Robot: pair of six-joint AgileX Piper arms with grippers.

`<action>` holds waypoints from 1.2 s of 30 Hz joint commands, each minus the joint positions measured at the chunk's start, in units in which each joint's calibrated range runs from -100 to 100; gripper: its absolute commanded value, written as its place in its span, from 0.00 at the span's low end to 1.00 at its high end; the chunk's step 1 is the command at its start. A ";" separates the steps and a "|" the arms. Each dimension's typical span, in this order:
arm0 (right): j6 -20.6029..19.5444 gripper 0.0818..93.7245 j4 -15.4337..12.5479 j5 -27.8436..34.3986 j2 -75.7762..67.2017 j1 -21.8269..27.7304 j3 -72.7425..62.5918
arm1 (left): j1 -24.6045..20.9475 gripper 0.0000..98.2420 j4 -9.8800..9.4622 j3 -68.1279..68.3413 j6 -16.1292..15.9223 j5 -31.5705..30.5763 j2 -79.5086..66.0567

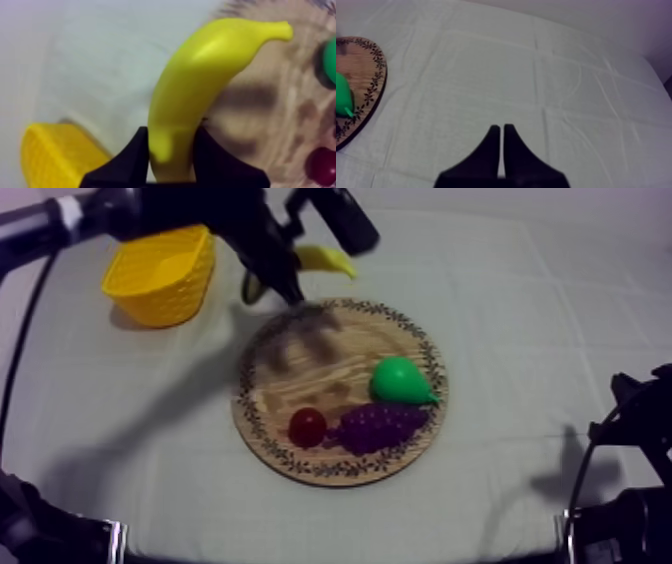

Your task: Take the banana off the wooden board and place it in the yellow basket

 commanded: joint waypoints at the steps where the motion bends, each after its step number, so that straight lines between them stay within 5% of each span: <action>1: 0.01 0.00 0.01 0.01 -0.05 0.03 0.05 | -3.09 0.20 -0.15 -1.39 -0.64 0.45 -2.64; 17: 0.01 0.00 0.01 0.01 -0.05 0.03 0.05 | -19.54 0.20 -0.45 -9.45 -3.53 -0.05 0.96; 36: 0.01 0.00 0.01 0.01 -0.05 0.03 0.05 | -23.72 0.21 0.99 -4.04 -0.84 -10.11 11.26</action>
